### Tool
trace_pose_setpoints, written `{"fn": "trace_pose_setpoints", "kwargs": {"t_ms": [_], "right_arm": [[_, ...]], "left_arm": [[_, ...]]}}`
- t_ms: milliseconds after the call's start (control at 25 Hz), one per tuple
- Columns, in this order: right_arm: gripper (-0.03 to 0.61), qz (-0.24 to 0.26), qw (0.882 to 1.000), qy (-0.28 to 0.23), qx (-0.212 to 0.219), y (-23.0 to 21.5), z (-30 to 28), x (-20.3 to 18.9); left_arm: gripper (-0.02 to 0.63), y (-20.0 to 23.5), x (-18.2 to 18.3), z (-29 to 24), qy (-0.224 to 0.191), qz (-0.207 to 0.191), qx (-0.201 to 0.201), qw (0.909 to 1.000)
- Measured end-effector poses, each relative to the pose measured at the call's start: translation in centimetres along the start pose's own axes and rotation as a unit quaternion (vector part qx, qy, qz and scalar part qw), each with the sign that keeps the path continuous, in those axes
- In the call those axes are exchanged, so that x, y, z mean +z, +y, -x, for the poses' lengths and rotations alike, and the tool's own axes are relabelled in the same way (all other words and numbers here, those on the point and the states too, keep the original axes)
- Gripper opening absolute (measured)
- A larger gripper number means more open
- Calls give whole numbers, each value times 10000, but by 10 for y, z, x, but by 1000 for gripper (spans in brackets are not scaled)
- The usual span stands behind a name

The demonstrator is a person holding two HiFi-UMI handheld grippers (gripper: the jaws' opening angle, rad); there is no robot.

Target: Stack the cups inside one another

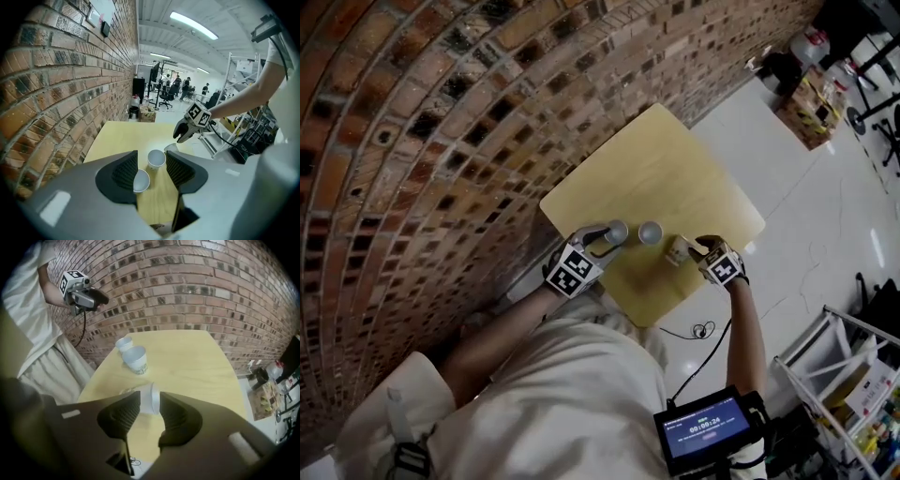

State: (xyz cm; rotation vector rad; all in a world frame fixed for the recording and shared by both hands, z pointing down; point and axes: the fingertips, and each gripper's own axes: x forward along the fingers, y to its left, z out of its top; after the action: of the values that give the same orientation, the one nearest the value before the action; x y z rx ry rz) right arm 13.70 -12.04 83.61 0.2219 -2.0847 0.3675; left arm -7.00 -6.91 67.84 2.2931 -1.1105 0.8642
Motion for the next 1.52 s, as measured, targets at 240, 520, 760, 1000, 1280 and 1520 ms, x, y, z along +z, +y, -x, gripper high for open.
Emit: {"fn": "trace_pose_setpoints", "kwargs": {"t_ms": [240, 520, 760, 1000, 1280, 1520], "right_arm": [[129, 88, 9966, 325, 747, 1, -15, -9], [129, -306, 9896, 321, 1365, 10, -30, -16], [76, -715, 9889, 194, 1288, 12, -29, -20], [39, -540, 9934, -2, 1013, 19, -19, -7], [8, 25, 9992, 106, 396, 25, -8, 7], [8, 1127, 9918, 608, -21, 40, -5, 13]], "left_arm": [[209, -1, -10, 7, 88, 159, 216, 9996], [198, 7, -23, 19, 229, 253, 508, 9981], [189, 10, -34, 25, 295, 556, 696, 9956], [186, 7, -32, 29, 257, 655, 700, 9951], [184, 0, -34, 28, 234, 628, 685, 9954], [184, -7, -36, 27, 213, 639, 664, 9955]]}}
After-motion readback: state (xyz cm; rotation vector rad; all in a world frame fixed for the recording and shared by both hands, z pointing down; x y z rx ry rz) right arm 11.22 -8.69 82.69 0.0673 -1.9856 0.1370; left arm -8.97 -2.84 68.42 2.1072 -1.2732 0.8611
